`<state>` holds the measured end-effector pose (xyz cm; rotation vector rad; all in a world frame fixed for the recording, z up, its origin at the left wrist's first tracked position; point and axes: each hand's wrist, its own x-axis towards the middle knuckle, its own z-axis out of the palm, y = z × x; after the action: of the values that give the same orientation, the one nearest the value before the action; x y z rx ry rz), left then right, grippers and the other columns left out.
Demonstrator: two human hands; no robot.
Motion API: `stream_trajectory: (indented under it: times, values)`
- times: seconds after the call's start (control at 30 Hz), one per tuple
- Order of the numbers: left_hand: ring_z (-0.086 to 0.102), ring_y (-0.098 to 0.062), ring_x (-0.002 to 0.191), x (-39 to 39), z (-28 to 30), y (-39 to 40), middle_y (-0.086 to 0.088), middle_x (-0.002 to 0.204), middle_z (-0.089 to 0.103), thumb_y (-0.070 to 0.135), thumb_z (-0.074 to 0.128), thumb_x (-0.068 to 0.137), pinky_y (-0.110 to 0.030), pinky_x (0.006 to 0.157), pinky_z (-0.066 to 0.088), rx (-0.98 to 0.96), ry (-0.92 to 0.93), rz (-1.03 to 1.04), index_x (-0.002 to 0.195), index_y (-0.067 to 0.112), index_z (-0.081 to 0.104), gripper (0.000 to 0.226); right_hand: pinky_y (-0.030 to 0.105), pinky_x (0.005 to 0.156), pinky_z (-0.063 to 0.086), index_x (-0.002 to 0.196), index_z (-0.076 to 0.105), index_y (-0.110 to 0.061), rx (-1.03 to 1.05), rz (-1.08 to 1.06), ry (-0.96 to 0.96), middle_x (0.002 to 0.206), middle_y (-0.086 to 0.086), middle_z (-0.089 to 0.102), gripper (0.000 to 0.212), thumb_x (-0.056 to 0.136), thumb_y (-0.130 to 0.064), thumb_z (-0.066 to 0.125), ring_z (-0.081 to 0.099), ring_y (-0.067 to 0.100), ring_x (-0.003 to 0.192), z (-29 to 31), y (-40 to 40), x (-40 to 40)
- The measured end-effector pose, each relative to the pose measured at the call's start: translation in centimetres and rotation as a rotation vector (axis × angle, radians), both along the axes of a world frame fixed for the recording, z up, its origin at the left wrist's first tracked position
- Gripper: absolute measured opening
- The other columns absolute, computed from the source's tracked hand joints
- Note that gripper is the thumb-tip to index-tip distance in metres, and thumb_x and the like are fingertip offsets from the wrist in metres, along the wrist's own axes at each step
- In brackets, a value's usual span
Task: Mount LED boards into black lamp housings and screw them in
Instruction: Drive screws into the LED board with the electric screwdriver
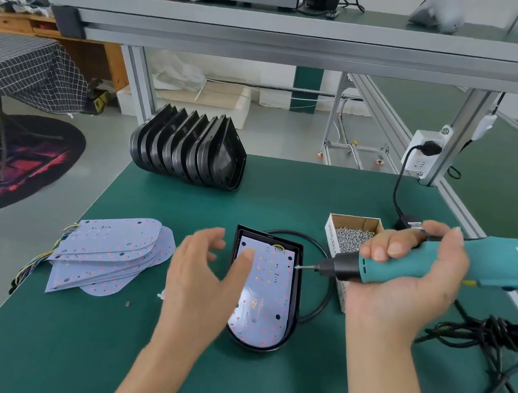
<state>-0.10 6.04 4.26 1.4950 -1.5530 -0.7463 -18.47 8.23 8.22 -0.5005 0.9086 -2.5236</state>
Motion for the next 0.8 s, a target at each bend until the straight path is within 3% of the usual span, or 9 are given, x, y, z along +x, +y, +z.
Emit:
stream_trajectory:
  times: [0.1, 0.2, 0.3, 0.4, 0.6, 0.7, 0.8]
  values:
    - [0.055, -0.020, 0.120, 0.0, -0.1, -3.5, 0.005, 0.119, 0.060, 0.057, 0.067, 0.090, -0.038, 0.104, 0.043, 0.221, -0.208, -0.008, 0.145, 0.016, 0.046, 0.071, 0.029, 0.052, 0.039, 0.091, 0.056, -0.013, -0.025, 0.053, -0.148, 0.056, 0.002, 0.045, 0.015, 0.094, -0.027, 0.060, 0.040, 0.021, 0.048, -0.4, -2.0, -0.7]
    - [0.058, -0.025, 0.118, -1.0, -0.6, -5.4, -0.003, 0.124, 0.062, 0.058, 0.068, 0.088, -0.037, 0.094, 0.047, 0.367, -0.284, -0.088, 0.139, 0.012, 0.047, 0.072, 0.029, 0.051, 0.039, 0.094, 0.056, -0.009, 0.026, 0.031, -0.139, 0.053, 0.003, 0.046, 0.021, 0.087, -0.025, 0.067, 0.040, 0.022, 0.048, -1.4, -3.8, -0.8]
    - [0.062, -0.015, 0.079, -1.7, -1.6, -6.0, -0.001, 0.103, 0.062, 0.053, 0.071, 0.083, -0.031, 0.064, 0.049, 0.452, -0.267, -0.148, 0.106, 0.013, 0.051, 0.050, 0.029, 0.051, 0.039, 0.097, 0.055, -0.007, 0.039, 0.044, -0.098, 0.053, 0.006, 0.046, 0.029, 0.083, -0.028, 0.069, 0.040, 0.023, 0.048, -2.7, -5.0, -0.8]
    - [0.058, -0.014, 0.055, -2.0, -2.5, -5.9, -0.003, 0.095, 0.063, 0.043, 0.073, 0.079, -0.029, 0.056, 0.052, 0.488, -0.202, -0.167, 0.102, 0.012, 0.050, 0.045, 0.031, 0.051, 0.040, 0.094, 0.056, -0.008, 0.060, 0.050, -0.036, 0.052, 0.006, 0.046, 0.023, 0.087, -0.026, 0.067, 0.040, 0.023, 0.045, -3.7, -5.7, -1.0]
    - [0.068, -0.027, 0.079, -2.3, -2.8, -5.6, -0.007, 0.105, 0.064, 0.034, 0.077, 0.082, -0.033, 0.052, 0.055, 0.429, -0.121, -0.155, 0.106, 0.011, 0.050, 0.043, 0.030, 0.051, 0.041, 0.086, 0.059, -0.016, 0.080, 0.063, 0.030, 0.051, 0.006, 0.047, 0.014, 0.087, -0.026, 0.068, 0.042, 0.023, 0.043, -4.6, -6.3, -1.1]
    - [0.060, -0.023, 0.069, -2.3, -2.7, -5.5, -0.009, 0.105, 0.062, 0.033, 0.077, 0.084, -0.028, 0.043, 0.050, 0.430, -0.109, -0.155, 0.107, 0.010, 0.049, 0.043, 0.030, 0.051, 0.042, 0.087, 0.058, -0.014, 0.077, 0.063, 0.047, 0.051, 0.006, 0.048, 0.014, 0.089, -0.025, 0.067, 0.042, 0.023, 0.042, -4.9, -6.6, -1.2]
    - [0.060, -0.023, 0.068, -2.3, -2.7, -5.4, -0.009, 0.105, 0.061, 0.034, 0.076, 0.084, -0.028, 0.043, 0.051, 0.424, -0.110, -0.153, 0.107, 0.011, 0.048, 0.043, 0.031, 0.051, 0.042, 0.087, 0.059, -0.014, 0.099, 0.054, 0.071, 0.051, 0.007, 0.048, 0.014, 0.090, -0.026, 0.066, 0.041, 0.024, 0.041, -5.3, -6.7, -1.3]
